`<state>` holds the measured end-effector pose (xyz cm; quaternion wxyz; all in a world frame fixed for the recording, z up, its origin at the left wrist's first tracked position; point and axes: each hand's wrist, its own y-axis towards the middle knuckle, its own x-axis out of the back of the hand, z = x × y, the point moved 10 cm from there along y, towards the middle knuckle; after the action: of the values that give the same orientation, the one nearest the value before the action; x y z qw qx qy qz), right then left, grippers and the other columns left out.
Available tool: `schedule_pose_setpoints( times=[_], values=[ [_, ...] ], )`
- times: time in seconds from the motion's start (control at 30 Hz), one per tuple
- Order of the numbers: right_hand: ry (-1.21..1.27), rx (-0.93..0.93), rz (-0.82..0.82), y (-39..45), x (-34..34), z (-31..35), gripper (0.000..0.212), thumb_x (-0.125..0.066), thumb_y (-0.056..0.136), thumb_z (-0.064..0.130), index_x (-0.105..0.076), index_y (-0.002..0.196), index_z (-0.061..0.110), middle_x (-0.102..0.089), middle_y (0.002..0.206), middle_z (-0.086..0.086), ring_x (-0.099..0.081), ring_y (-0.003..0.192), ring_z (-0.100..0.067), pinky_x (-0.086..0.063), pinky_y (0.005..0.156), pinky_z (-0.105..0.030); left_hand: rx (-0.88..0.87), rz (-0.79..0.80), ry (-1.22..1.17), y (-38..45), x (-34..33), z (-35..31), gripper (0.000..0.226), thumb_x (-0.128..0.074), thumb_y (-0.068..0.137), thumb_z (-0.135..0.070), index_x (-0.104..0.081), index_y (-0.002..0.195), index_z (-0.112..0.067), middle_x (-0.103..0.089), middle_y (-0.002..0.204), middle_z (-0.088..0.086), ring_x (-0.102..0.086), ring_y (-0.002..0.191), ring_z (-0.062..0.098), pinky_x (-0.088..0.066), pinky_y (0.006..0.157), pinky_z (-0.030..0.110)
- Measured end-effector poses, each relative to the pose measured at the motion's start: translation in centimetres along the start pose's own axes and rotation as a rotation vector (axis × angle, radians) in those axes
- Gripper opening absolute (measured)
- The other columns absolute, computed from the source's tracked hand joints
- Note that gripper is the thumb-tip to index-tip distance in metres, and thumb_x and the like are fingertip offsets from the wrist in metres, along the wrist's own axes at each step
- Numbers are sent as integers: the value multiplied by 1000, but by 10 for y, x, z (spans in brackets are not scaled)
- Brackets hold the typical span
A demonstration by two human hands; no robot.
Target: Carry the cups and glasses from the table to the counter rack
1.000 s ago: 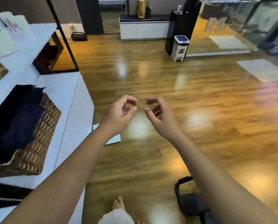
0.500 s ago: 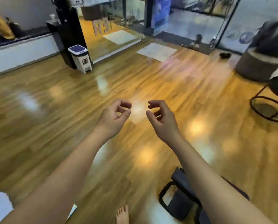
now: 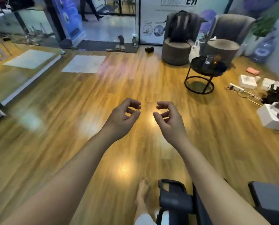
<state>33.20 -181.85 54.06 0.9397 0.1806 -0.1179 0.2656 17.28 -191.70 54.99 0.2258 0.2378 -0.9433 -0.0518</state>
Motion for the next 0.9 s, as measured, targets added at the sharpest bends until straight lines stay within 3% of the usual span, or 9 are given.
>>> schedule_pose_setpoints(
  times=[0.27,0.37,0.5,0.73,0.9],
  values=[
    [-54,-62,-190,162,77,-65,31,-66,95,34,-54,124,36,-59,115,14,-61,87,-2,-48,64,-12,-77,177,-20,216,-78,-7,20,-62,101,-25,-57,110,-43,-67,114,-17,-60,94,-1,-46,76,19],
    [-80,-96,-241,224,109,-91,32,-65,94,37,-54,124,36,-58,115,14,-61,89,-2,-50,64,-14,-110,223,-38,296,-117,-13,18,-62,102,-25,-58,114,-37,-66,116,-14,-63,99,3,-48,78,22],
    [-110,-128,-312,279,146,-125,33,-63,93,39,-53,124,37,-59,115,10,-61,86,-4,-49,65,-15,-113,287,-97,370,-165,-6,16,-59,97,-33,-56,109,-42,-67,117,-10,-66,105,18,-54,86,33],
    [-168,-230,-396,391,198,-214,36,-64,95,39,-53,129,33,-58,116,13,-61,89,-2,-52,67,-16,-143,411,-90,526,-248,29,16,-59,97,-40,-55,108,-52,-64,111,-25,-66,102,6,-50,77,16],
    [-193,-318,-463,492,229,-275,39,-66,95,37,-51,130,33,-57,114,15,-62,87,-1,-54,68,-17,-114,502,-81,658,-300,62,27,-59,101,-36,-48,118,-53,-62,113,-26,-66,102,5,-50,76,19]
  ],
)
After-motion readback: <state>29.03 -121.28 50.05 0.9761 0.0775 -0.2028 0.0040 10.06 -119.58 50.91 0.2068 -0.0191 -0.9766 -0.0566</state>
